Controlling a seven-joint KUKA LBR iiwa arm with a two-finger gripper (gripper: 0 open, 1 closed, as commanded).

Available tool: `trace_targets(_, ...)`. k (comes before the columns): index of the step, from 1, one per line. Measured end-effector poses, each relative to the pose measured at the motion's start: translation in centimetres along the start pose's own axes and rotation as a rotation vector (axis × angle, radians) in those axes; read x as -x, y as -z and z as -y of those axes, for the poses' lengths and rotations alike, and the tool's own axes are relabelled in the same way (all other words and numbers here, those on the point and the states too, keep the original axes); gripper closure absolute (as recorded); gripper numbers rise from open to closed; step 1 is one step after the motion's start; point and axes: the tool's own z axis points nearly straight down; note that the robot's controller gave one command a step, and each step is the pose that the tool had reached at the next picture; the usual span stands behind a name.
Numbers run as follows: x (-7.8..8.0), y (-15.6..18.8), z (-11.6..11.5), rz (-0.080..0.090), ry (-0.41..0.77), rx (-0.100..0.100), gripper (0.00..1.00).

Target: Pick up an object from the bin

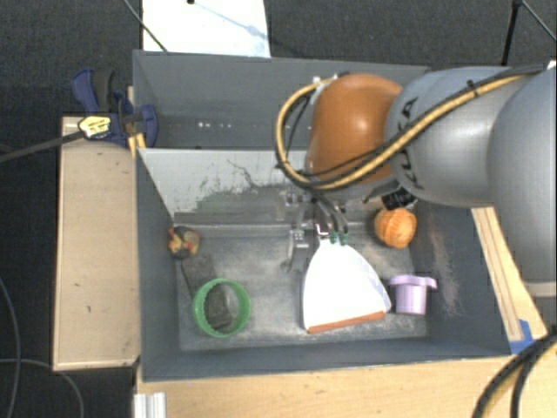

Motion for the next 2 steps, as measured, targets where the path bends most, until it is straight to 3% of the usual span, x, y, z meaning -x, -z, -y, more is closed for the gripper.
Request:
trace_targets(1,-0.3,0.3,3.2,-0.001,0.048,0.0,0.0)
trace_targets(2,-0.5,-1.6,6.2,0.0,0.232,-0.001,0.0)
